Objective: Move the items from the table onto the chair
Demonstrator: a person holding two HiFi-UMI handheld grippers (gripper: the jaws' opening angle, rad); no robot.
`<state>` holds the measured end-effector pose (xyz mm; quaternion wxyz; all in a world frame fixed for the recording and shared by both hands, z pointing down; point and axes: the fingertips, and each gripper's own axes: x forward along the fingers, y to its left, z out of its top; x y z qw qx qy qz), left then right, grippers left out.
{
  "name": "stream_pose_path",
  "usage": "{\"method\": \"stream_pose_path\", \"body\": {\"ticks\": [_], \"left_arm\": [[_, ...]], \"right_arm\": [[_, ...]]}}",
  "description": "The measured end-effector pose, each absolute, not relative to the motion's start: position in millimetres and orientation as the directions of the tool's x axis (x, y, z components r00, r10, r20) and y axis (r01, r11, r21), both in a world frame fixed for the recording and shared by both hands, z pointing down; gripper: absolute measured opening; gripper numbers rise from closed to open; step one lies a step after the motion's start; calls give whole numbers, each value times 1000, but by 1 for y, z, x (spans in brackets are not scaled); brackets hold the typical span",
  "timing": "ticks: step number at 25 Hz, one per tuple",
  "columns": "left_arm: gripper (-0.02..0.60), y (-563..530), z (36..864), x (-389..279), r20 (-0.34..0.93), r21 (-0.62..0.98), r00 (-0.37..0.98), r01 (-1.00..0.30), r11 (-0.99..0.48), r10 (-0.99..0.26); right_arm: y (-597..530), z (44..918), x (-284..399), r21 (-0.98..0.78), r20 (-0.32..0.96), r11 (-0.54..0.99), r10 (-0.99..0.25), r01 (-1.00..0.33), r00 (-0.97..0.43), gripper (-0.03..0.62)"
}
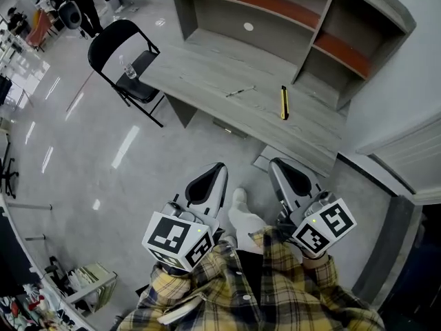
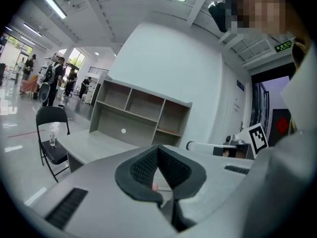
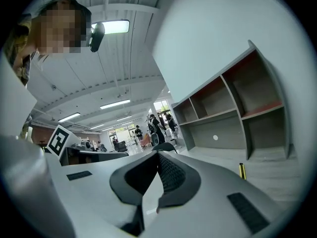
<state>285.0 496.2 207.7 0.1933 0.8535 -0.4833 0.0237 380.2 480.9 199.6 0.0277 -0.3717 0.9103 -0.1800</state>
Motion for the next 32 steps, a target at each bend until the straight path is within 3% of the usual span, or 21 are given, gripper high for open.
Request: {"method": "stream_pose_path", "body": {"ticks": [7,22,32], "left_arm": [[5,406,199,299,209,313,522,-837,-449,-827],[5,329,191,295,212,277,451,-878,-390,-867],[5,256,199,281,202,280,533,-835,-473,-822]], "right_arm": [[387,193,398,-372,56,667,-678,-645,-733,17],[319,206,423,-400,71,663,-666,-633,-743,17],[265,215,409,-397,90,593,-734,-701,-673,17]]}}
